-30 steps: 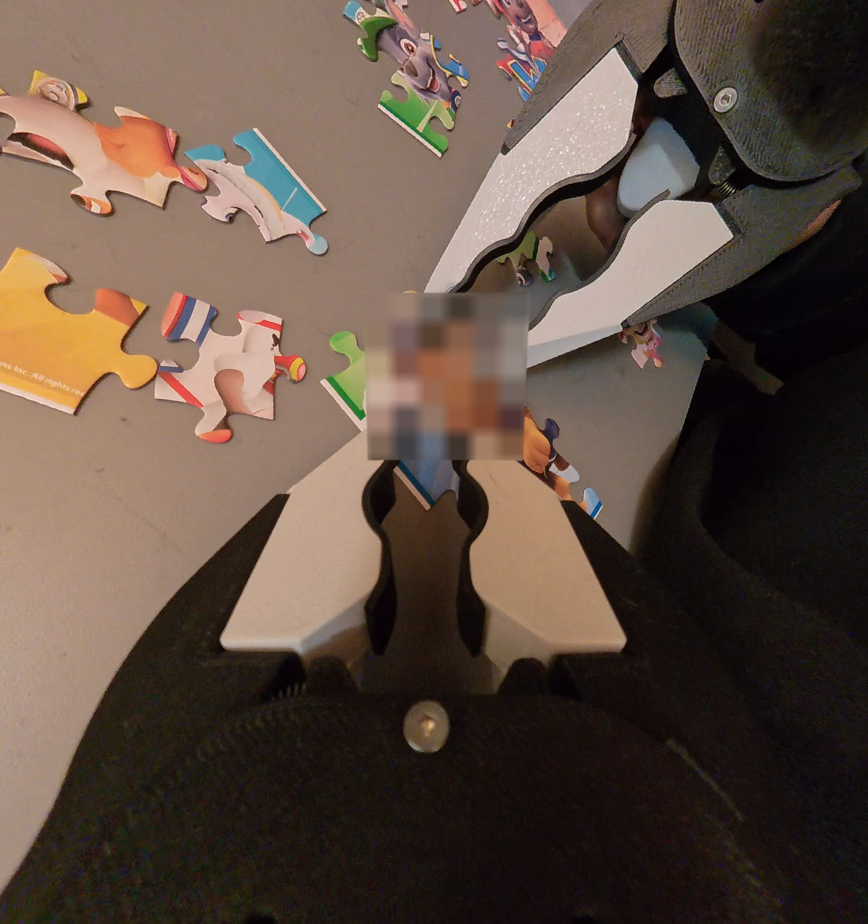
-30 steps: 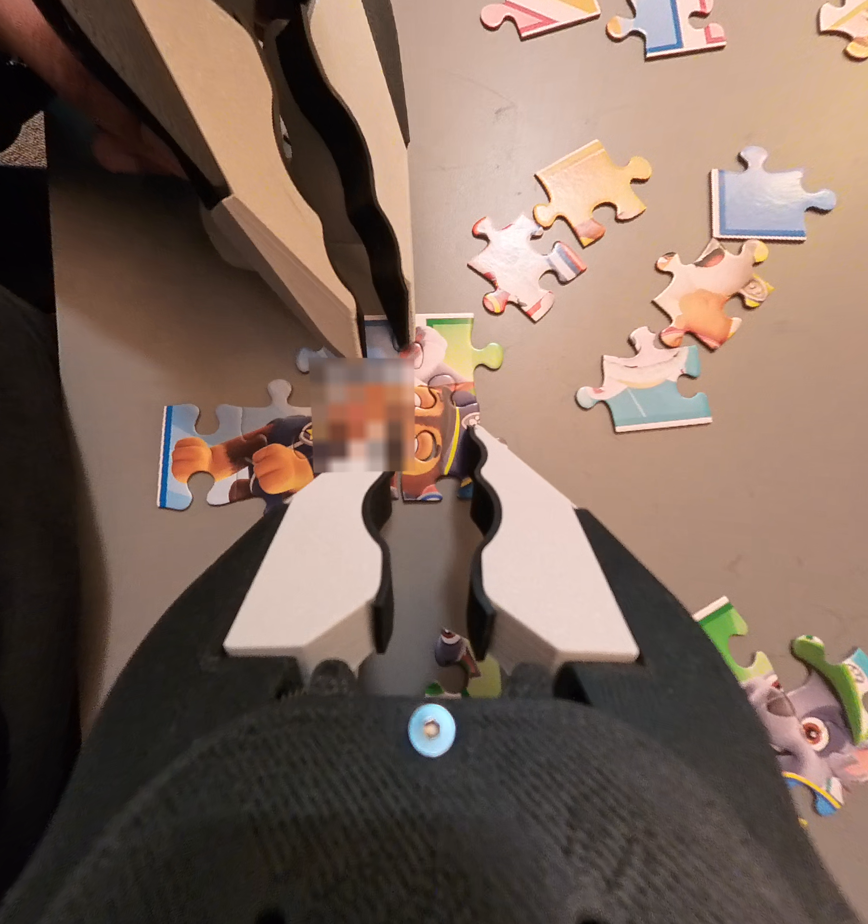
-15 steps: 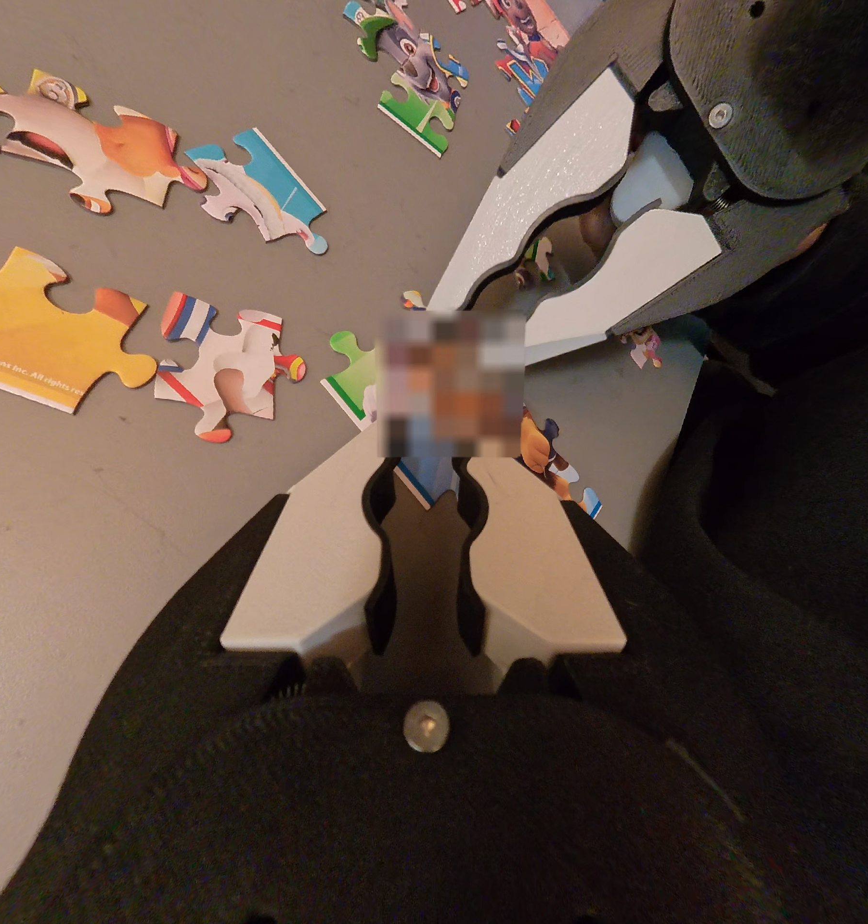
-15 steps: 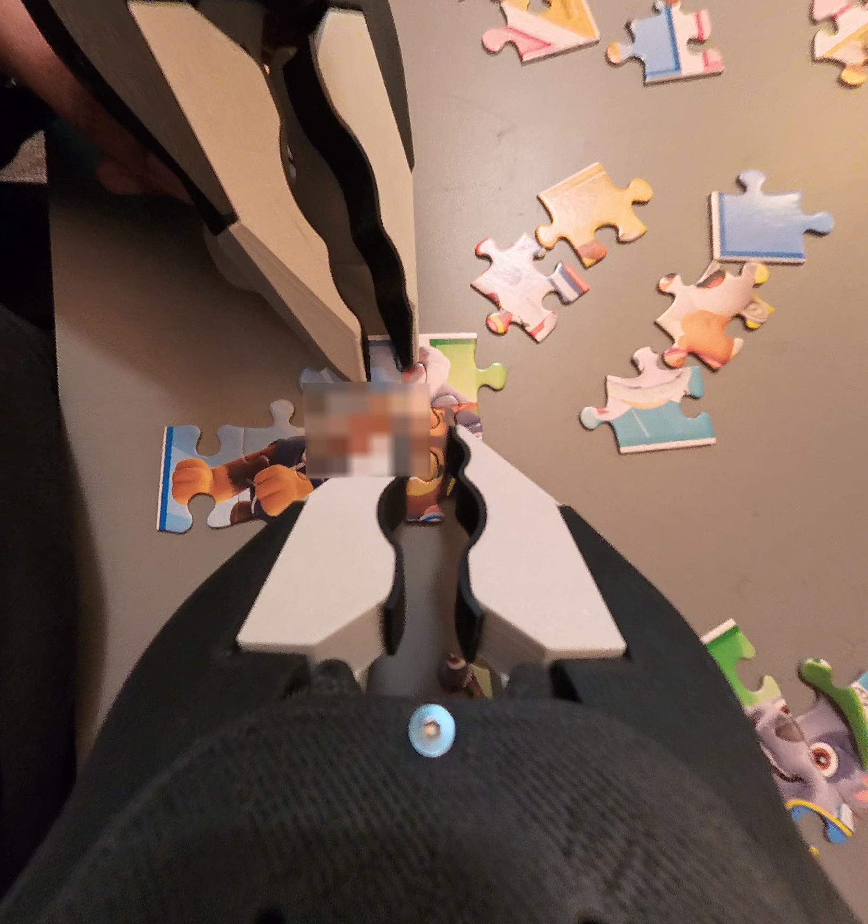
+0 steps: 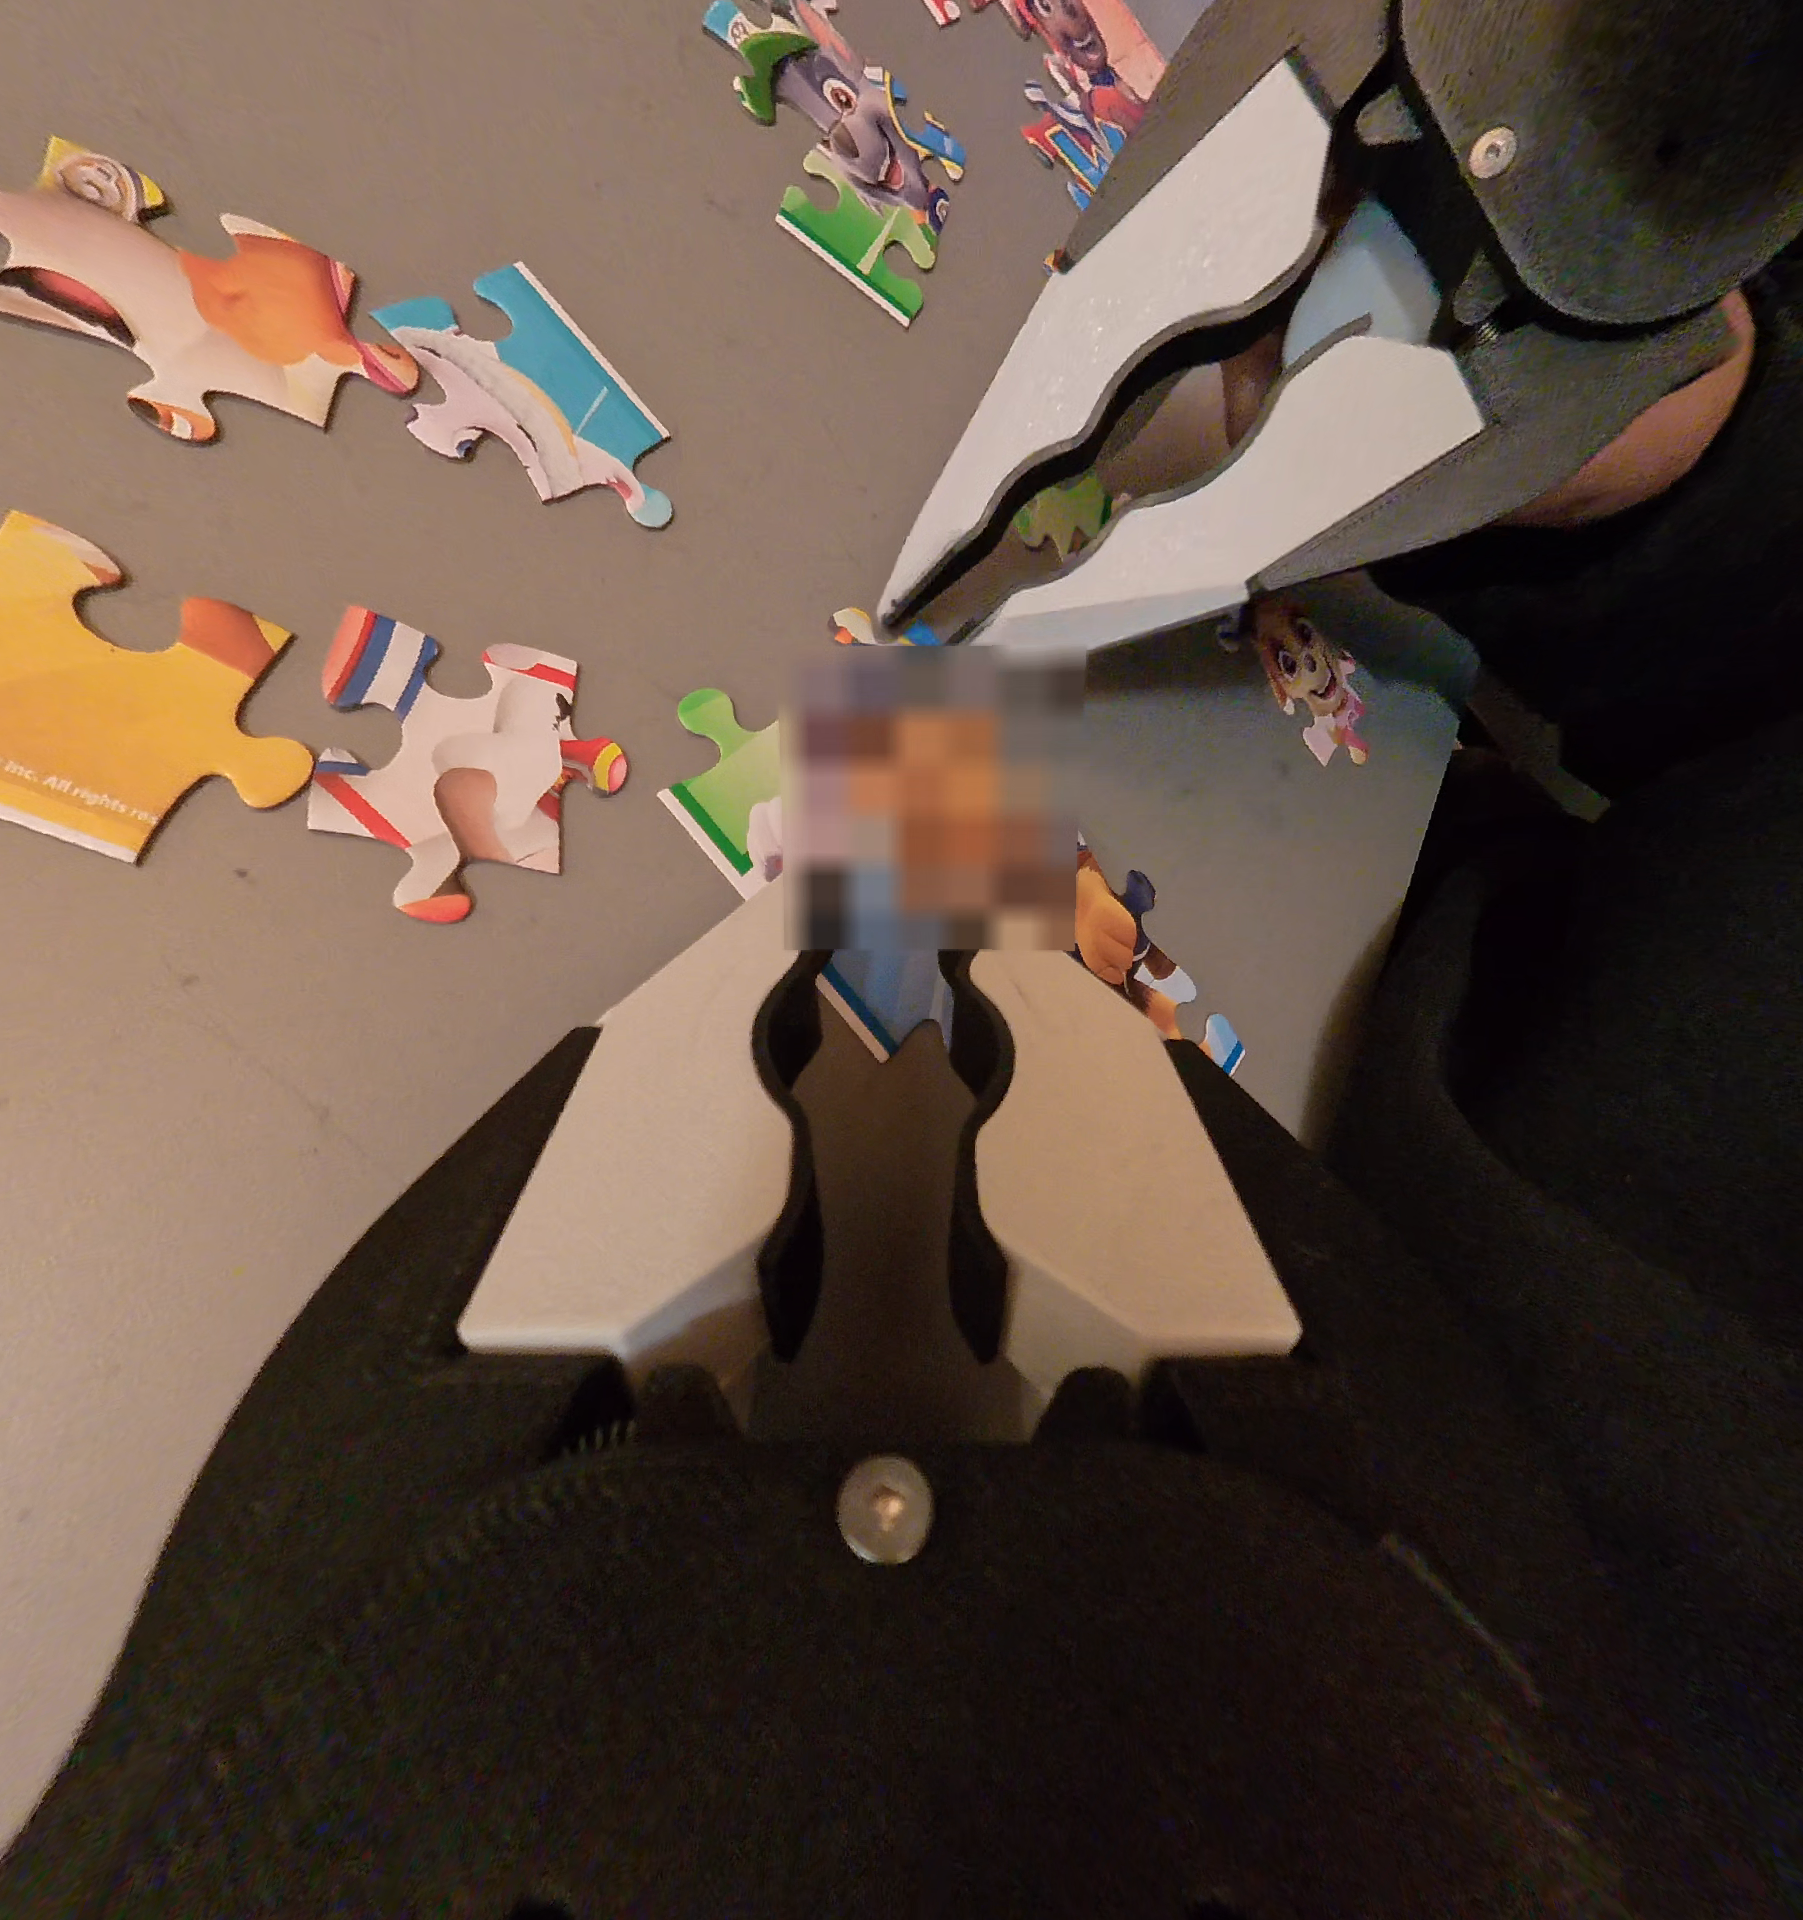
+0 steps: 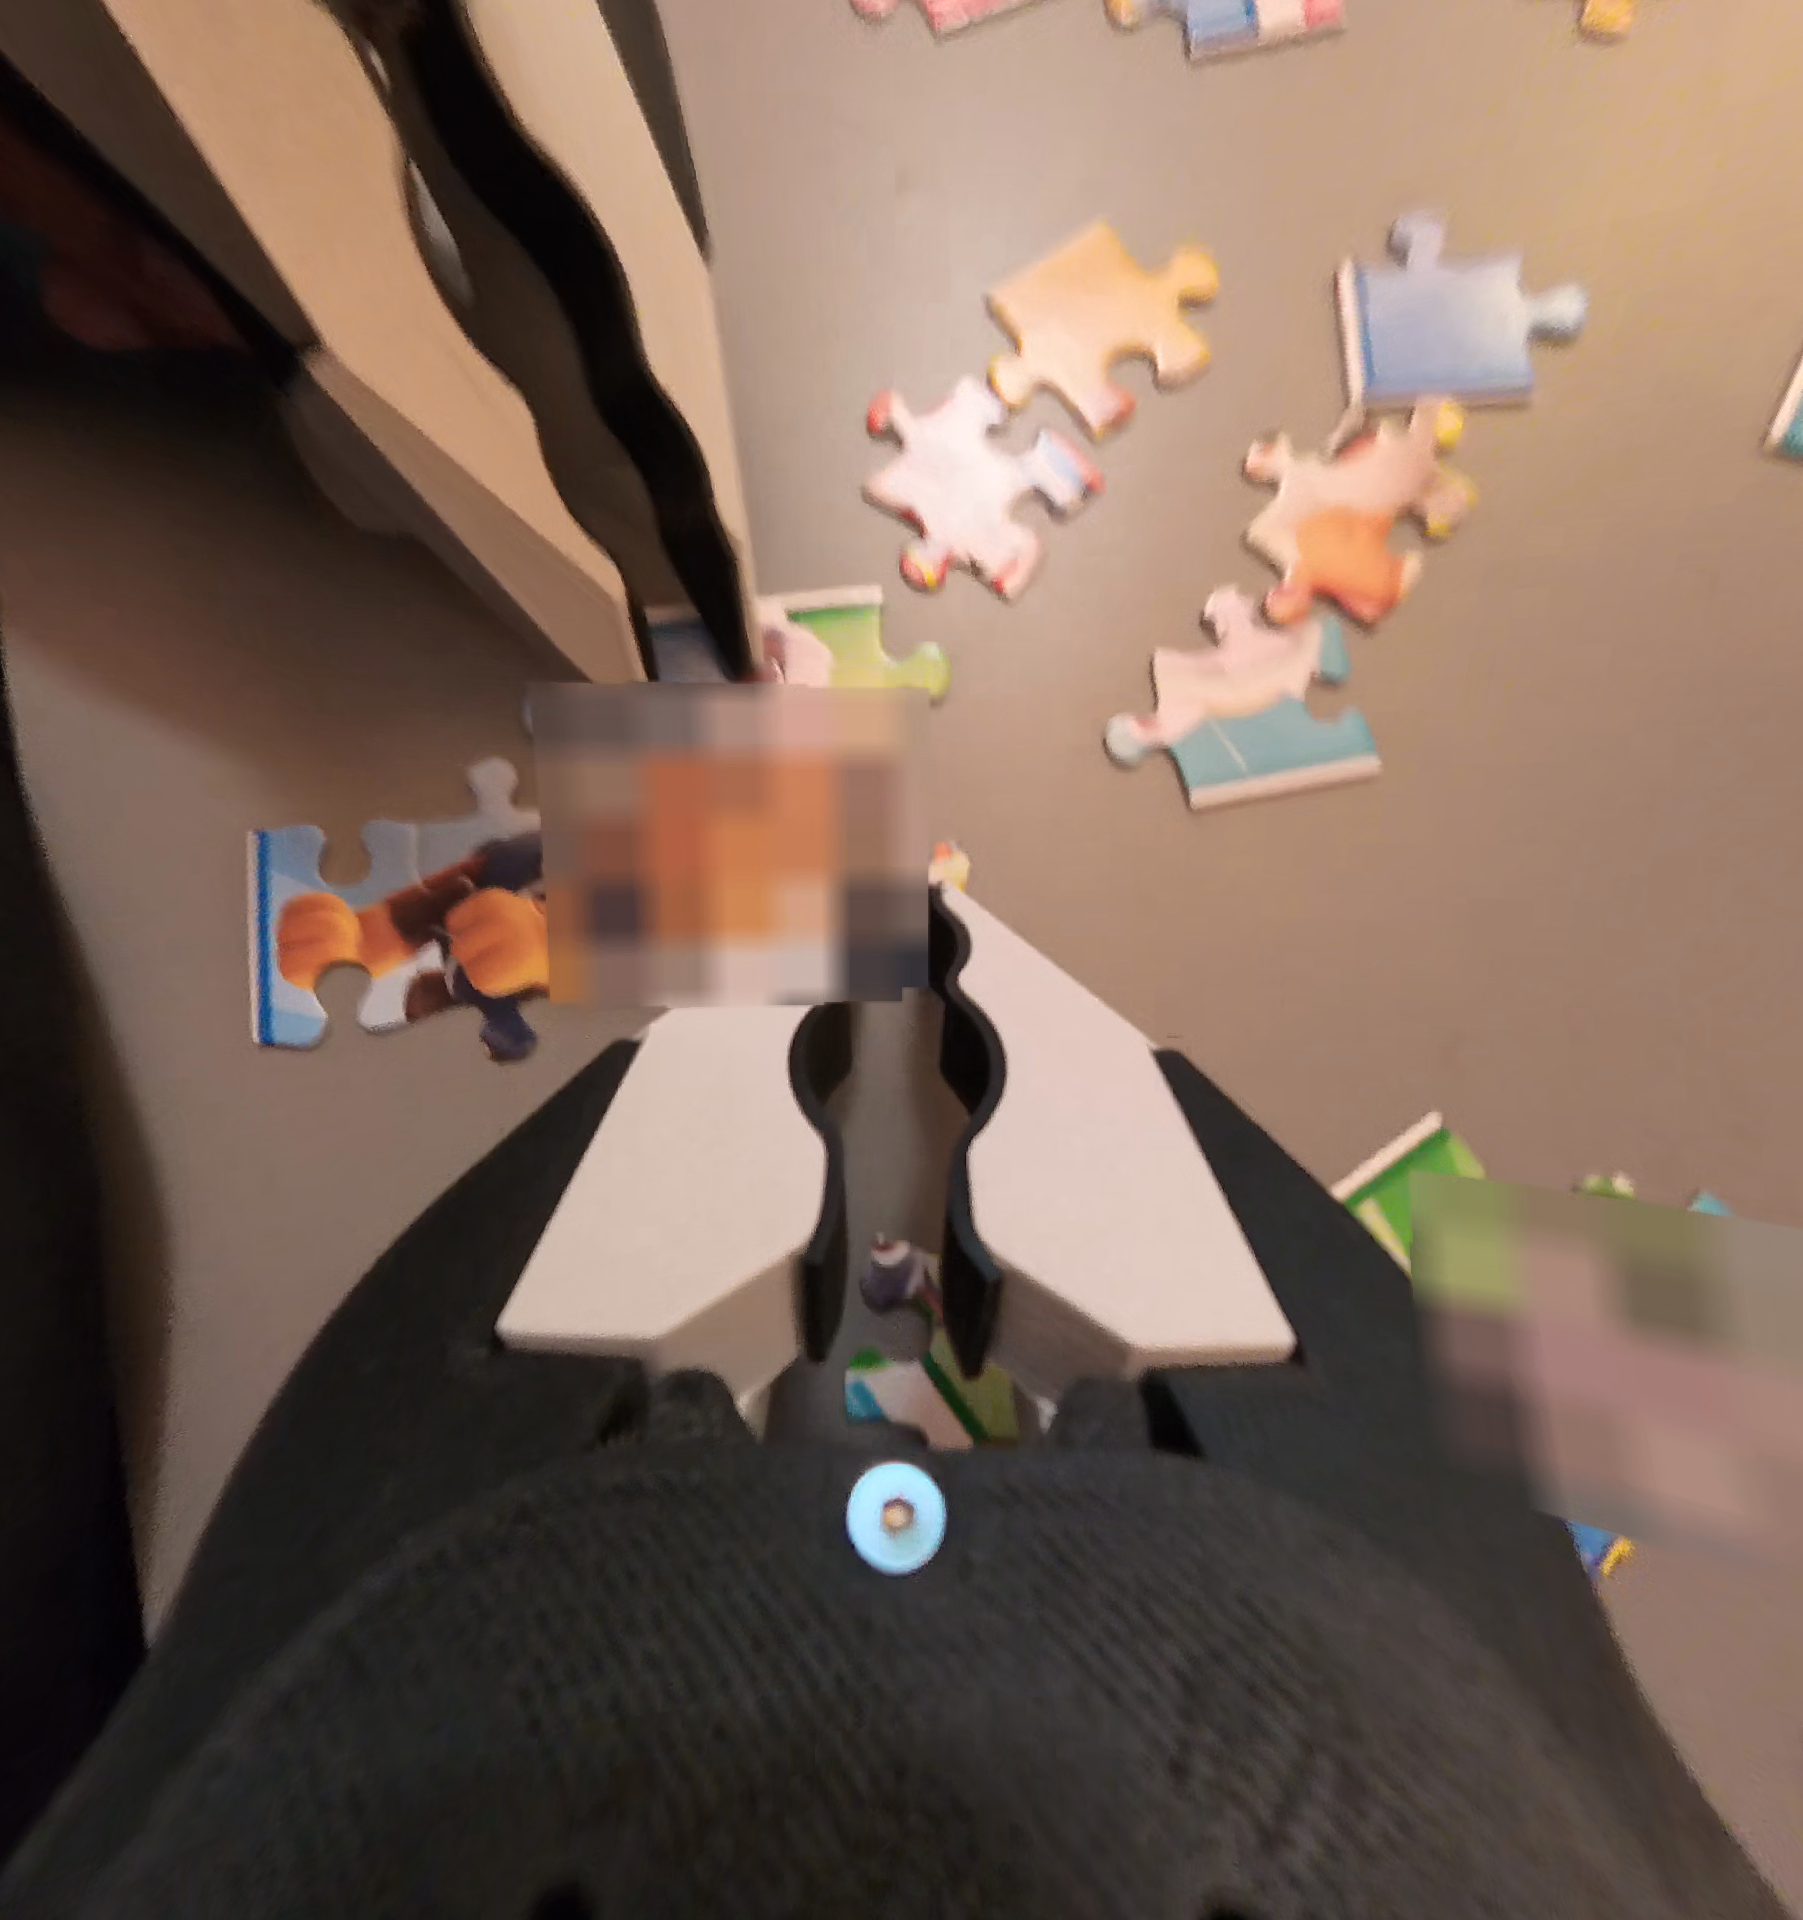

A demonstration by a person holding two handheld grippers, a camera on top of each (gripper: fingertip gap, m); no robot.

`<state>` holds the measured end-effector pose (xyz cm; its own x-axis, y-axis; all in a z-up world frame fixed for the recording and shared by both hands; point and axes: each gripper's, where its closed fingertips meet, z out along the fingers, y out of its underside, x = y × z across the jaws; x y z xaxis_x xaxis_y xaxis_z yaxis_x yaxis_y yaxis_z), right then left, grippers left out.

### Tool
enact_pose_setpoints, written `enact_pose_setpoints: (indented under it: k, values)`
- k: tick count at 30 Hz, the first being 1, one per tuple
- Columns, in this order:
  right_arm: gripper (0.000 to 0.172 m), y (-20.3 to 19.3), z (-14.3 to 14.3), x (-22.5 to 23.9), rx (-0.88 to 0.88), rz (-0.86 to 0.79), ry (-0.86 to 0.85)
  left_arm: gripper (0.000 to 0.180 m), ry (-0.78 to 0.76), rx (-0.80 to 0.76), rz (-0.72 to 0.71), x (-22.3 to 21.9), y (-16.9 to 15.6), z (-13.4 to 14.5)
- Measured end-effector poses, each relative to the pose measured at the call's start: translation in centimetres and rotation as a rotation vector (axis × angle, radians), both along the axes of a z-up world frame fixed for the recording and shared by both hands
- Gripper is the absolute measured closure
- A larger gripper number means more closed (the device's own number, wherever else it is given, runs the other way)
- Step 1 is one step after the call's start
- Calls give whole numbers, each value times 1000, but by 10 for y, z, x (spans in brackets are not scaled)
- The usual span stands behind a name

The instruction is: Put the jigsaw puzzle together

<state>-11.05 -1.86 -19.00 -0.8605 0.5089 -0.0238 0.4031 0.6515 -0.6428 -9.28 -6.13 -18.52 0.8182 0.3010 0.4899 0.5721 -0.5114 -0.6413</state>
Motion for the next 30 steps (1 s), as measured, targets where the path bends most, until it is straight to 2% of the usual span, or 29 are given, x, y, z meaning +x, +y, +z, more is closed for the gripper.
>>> enact_pose_setpoints:
  k: [8, 13, 17, 23, 26, 30]
  values:
    - [161, 4, -1, 4, -2, -18, 3, 164, 35, -9, 2, -1, 1, 2]
    - [164, -11, 20, 7, -128, -31, 63, 165, 35, 14, 37, -6, -2, 9]
    - [144, -24, 15, 29, -140, 11, 2, 167, 47, -3, 86, -12, -13, 9]
    - [110, -61, 18, 67, -166, 73, 9, 169, 29, -16, 141, -11, -24, 7]
    - [101, -69, 12, 77, -132, 77, 19, 165, 3, -22, 131, -2, -23, 5]
    - [102, -55, -1, 76, -14, 70, 71, 165, -6, -53, 115, 7, -19, -2]
